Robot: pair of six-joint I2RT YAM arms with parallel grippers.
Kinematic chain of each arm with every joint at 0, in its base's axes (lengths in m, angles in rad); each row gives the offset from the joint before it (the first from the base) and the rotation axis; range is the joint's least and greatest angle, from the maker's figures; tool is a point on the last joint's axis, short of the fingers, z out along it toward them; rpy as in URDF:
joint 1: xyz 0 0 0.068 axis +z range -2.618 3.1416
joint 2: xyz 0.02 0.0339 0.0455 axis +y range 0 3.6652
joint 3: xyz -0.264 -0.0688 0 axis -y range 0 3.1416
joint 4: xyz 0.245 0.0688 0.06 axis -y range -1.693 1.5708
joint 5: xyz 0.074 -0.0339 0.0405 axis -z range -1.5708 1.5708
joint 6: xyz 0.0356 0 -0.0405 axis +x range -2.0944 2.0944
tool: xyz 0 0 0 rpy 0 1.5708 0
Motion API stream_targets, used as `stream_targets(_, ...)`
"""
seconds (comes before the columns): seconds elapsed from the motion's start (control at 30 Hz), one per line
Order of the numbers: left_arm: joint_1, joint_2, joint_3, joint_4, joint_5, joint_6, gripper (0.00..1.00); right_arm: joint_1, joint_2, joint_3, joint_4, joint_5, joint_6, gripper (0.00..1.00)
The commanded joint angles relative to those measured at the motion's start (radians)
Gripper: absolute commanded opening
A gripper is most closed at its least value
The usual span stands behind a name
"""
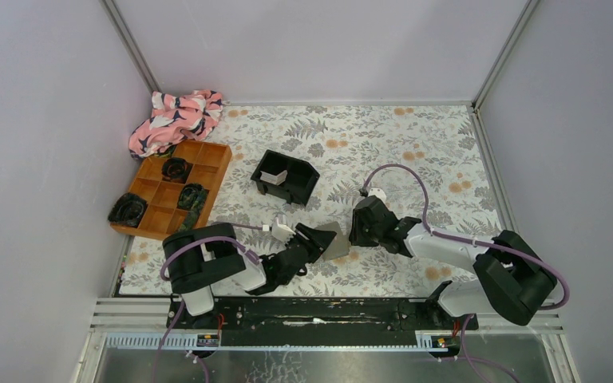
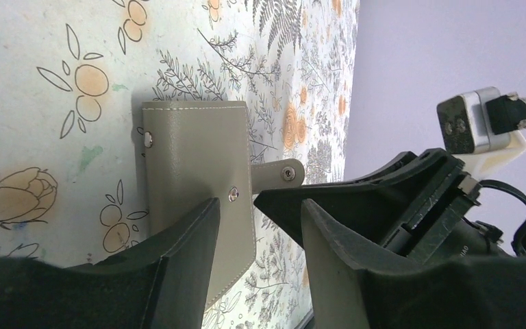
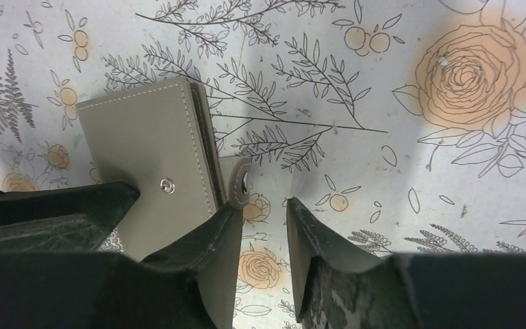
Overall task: Put the credit cards into the card holder
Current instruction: Close the card holder at the center of the board.
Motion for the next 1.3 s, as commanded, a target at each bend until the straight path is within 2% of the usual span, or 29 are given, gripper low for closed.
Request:
stream_targets(0.0, -0.001, 0.034, 0.009, -0.099, -0.025, -0.022, 0.55, 0.012, -0.058, 0.002, -0.012, 0.054, -0.039, 0.38)
stream_targets(1.27, -0.005, 0.082, 0.014, -0.116, -0.027, -0.055, 0.55, 0.011, -0.080, 0.082, -0.012, 0.015, -0.089, 0.33)
